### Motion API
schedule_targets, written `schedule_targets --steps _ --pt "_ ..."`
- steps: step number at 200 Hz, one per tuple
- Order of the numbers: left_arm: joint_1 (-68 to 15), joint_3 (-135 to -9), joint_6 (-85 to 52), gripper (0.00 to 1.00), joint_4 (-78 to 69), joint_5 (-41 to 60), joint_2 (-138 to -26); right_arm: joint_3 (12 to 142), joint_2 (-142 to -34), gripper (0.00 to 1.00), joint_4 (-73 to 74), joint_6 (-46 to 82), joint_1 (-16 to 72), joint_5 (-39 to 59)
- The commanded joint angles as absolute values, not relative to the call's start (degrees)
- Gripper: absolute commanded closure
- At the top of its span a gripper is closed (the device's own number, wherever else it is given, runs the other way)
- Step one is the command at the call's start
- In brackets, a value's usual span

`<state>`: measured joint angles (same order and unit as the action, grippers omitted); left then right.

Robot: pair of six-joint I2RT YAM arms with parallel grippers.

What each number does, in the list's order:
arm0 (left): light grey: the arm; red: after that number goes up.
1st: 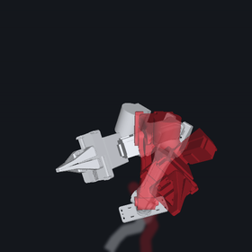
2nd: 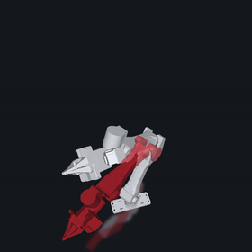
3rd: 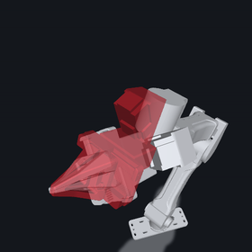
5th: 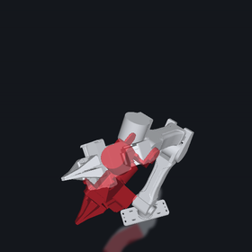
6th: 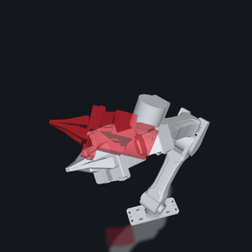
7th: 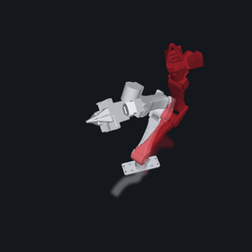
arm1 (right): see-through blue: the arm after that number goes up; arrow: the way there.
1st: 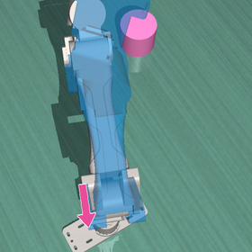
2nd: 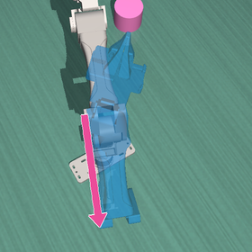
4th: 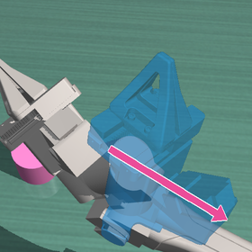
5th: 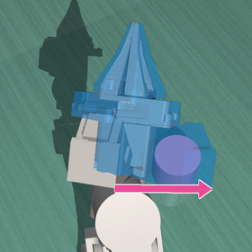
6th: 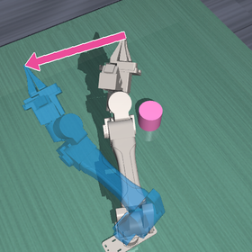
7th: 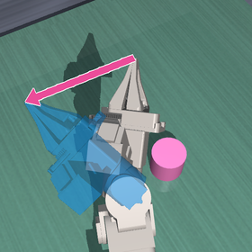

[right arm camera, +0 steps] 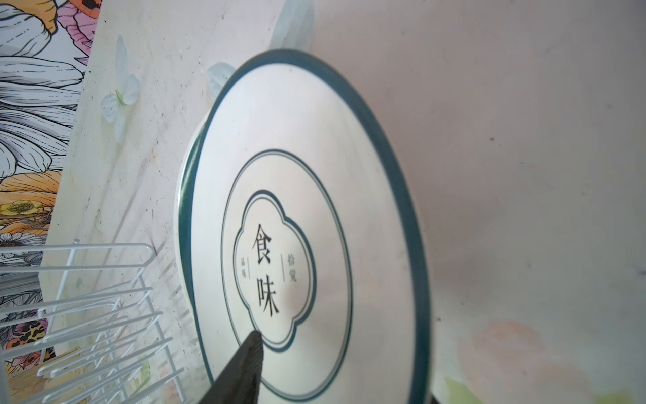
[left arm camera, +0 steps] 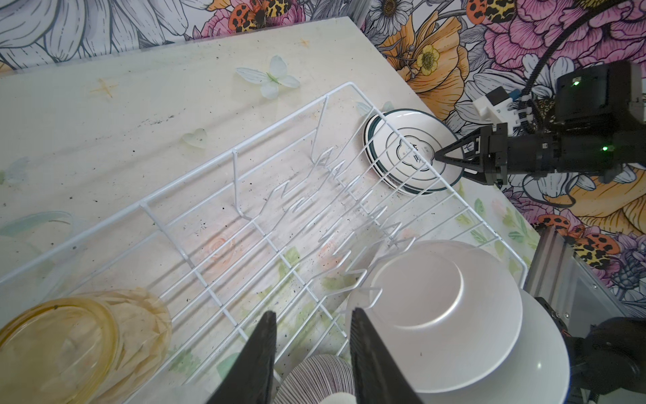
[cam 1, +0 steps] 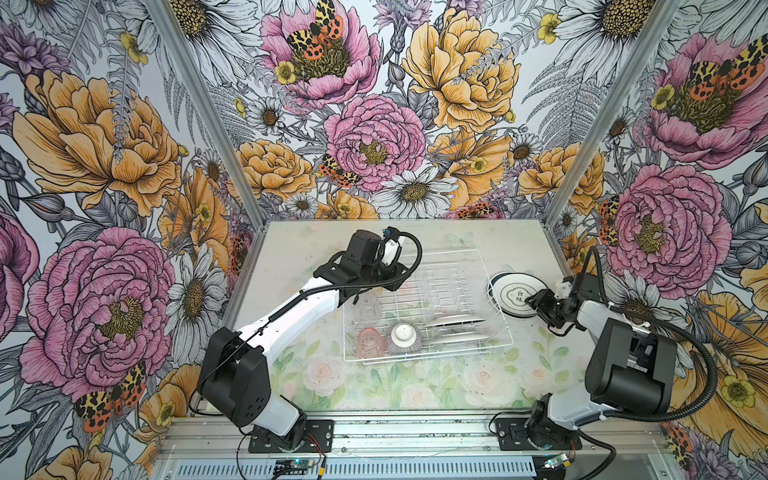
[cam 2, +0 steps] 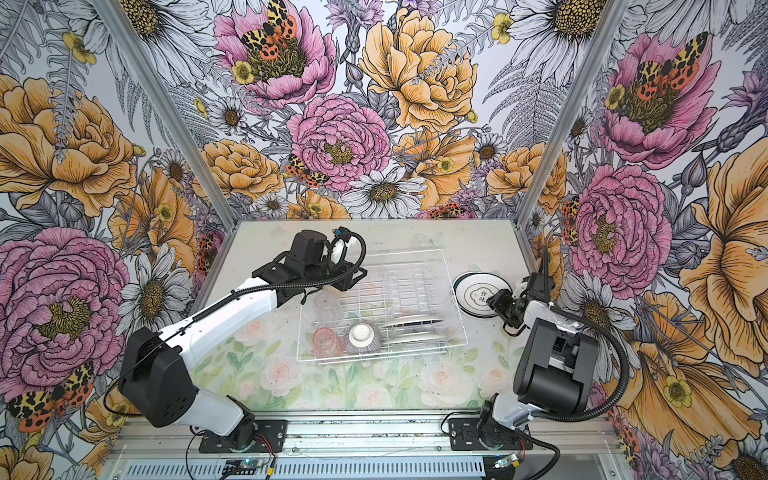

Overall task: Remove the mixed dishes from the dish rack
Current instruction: 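Open the right gripper and lift it while the left gripper reaches into the rack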

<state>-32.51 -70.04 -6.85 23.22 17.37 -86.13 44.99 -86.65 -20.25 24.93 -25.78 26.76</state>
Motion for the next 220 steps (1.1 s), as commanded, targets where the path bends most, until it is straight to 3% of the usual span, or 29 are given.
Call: schedule_targets --steps 1,220 --pt "-31.68 -68.85 -5.62 0.63 21.82 18.72 -84.47 47.0 -84.89 0.48 -22.17 23.59 -25.14 25.23" --pt "-29.14 -64.12 -5.7 0.63 20.04 21.37 -82.71 49.36 -85.78 0.44 -29.99 20.02 -23.57 22.16"
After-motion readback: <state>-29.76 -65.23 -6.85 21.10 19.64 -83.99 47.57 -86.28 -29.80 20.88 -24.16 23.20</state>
